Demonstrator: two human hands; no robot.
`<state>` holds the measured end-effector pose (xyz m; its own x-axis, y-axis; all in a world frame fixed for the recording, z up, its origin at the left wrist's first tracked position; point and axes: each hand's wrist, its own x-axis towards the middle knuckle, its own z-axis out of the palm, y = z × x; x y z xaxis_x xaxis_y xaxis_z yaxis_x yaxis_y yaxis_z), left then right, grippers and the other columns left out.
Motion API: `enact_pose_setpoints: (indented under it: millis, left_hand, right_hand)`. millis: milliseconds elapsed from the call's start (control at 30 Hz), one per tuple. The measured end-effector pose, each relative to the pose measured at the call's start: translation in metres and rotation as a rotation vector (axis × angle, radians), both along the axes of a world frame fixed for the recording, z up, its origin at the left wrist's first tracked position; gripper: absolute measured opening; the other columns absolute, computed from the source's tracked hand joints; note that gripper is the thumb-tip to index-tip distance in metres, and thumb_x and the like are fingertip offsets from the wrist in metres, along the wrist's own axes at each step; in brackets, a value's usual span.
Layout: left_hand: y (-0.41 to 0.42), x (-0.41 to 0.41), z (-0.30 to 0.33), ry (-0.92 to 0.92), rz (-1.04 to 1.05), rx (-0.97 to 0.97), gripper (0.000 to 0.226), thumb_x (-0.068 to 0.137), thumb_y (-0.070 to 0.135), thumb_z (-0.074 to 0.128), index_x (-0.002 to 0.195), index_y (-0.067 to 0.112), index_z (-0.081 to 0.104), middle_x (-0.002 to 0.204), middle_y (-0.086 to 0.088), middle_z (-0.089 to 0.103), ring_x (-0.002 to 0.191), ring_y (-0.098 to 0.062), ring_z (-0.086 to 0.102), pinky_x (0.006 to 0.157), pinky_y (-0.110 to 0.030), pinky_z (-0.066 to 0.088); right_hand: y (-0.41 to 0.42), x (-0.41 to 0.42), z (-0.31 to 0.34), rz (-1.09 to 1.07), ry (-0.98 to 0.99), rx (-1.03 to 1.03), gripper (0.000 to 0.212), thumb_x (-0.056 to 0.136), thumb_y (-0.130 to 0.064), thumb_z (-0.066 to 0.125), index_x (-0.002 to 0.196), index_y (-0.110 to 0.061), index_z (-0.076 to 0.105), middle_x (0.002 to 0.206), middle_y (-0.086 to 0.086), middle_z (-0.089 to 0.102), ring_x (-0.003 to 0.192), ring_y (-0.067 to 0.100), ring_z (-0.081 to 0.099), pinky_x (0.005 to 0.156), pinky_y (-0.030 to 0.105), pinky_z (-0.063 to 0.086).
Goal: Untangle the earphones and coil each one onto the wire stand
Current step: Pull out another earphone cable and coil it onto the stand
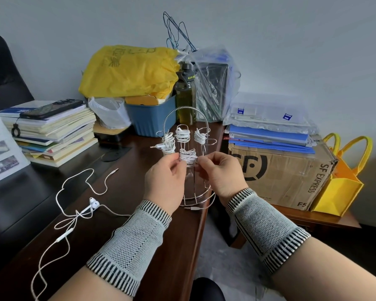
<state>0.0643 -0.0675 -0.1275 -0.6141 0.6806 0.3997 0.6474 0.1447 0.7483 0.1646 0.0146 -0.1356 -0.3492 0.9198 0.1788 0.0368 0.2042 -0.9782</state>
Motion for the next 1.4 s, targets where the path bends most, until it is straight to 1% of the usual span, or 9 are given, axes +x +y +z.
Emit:
enact_pose_setpoints:
  millis: [100, 200, 533, 633, 733, 867, 1167, 1300, 1400]
  left_hand:
    - [0.008, -0.002, -0.001, -0.017, -0.011, -0.006, 0.028, 0.095, 0.032, 0.056, 0.099, 0.009, 0.071, 0.078, 0.002, 0.070, 0.077, -0.015, 0.063, 0.068, -0.023, 0.041]
    - [0.012, -0.002, 0.000, -0.091, -0.003, 0.046, 0.029, 0.091, 0.030, 0.062, 0.065, 0.016, 0.062, 0.048, 0.010, 0.050, 0.048, -0.004, 0.047, 0.052, -0.020, 0.034]
    - [0.010, 0.002, 0.002, -0.388, -0.074, 0.145, 0.035, 0.085, 0.020, 0.072, 0.057, 0.036, 0.058, 0.047, 0.023, 0.060, 0.052, 0.011, 0.059, 0.054, -0.006, 0.047]
    - [0.011, 0.004, 0.002, -0.351, -0.040, 0.130, 0.036, 0.084, 0.024, 0.072, 0.054, 0.034, 0.057, 0.049, 0.023, 0.061, 0.058, 0.004, 0.062, 0.066, -0.019, 0.054]
    - [0.015, 0.003, 0.000, -0.319, -0.014, 0.144, 0.026, 0.082, 0.030, 0.072, 0.059, 0.023, 0.066, 0.058, 0.012, 0.068, 0.066, -0.008, 0.067, 0.073, -0.035, 0.058]
    - [0.018, 0.003, -0.004, -0.377, -0.033, 0.146, 0.020, 0.080, 0.034, 0.072, 0.068, 0.017, 0.072, 0.058, 0.001, 0.069, 0.061, -0.016, 0.068, 0.070, -0.043, 0.059]
    - [0.019, 0.005, -0.008, -0.281, 0.017, 0.156, 0.027, 0.083, 0.038, 0.071, 0.071, 0.014, 0.071, 0.066, 0.000, 0.071, 0.069, -0.018, 0.068, 0.069, -0.035, 0.056]
    - [0.016, 0.006, -0.005, -0.293, 0.039, 0.128, 0.021, 0.083, 0.029, 0.070, 0.067, 0.014, 0.066, 0.069, -0.001, 0.071, 0.073, -0.022, 0.067, 0.067, -0.030, 0.053]
    - [0.010, 0.009, 0.001, -0.250, 0.056, 0.110, 0.018, 0.086, 0.016, 0.063, 0.068, 0.019, 0.063, 0.081, -0.007, 0.073, 0.083, -0.025, 0.066, 0.059, -0.020, 0.034]
  right_hand:
    - [0.000, 0.000, 0.002, 0.030, 0.025, -0.041, 0.018, 0.089, -0.016, 0.065, 0.072, -0.011, 0.065, 0.073, 0.010, 0.072, 0.075, 0.028, 0.071, 0.078, 0.051, 0.058]
    - [0.001, 0.002, 0.004, 0.035, -0.008, -0.053, 0.017, 0.089, -0.015, 0.065, 0.073, -0.010, 0.064, 0.070, 0.010, 0.072, 0.074, 0.029, 0.072, 0.076, 0.049, 0.059]
    - [0.007, 0.021, 0.008, -0.004, -0.114, -0.190, 0.019, 0.084, -0.014, 0.071, 0.071, -0.002, 0.065, 0.059, 0.004, 0.057, 0.033, 0.002, 0.039, 0.035, 0.015, 0.031]
    - [0.010, 0.031, 0.014, -0.047, -0.130, -0.209, 0.018, 0.083, -0.016, 0.072, 0.070, -0.005, 0.064, 0.065, 0.007, 0.059, 0.041, 0.007, 0.045, 0.038, 0.019, 0.035]
    - [0.015, 0.034, 0.028, -0.143, -0.287, 0.036, 0.018, 0.082, -0.021, 0.071, 0.069, -0.011, 0.064, 0.067, 0.007, 0.064, 0.058, 0.018, 0.055, 0.054, 0.032, 0.050]
    - [0.011, 0.014, 0.063, -0.145, -0.576, 0.516, 0.018, 0.086, -0.023, 0.064, 0.071, -0.013, 0.067, 0.064, 0.003, 0.064, 0.059, 0.017, 0.061, 0.058, 0.031, 0.053]
    - [-0.007, -0.047, 0.105, 0.215, -1.207, 0.706, 0.022, 0.092, -0.020, 0.050, 0.093, -0.004, 0.065, 0.080, 0.005, 0.059, 0.082, 0.022, 0.059, 0.069, 0.029, 0.049]
    - [-0.019, -0.046, 0.100, 0.193, -1.269, 0.918, 0.010, 0.090, -0.019, 0.053, 0.090, -0.012, 0.060, 0.068, 0.000, 0.046, 0.074, 0.021, 0.052, 0.065, 0.030, 0.045]
    - [-0.026, -0.038, 0.092, 0.169, -1.234, 1.122, 0.015, 0.090, -0.014, 0.049, 0.094, -0.009, 0.063, 0.072, -0.001, 0.038, 0.072, 0.023, 0.045, 0.063, 0.033, 0.041]
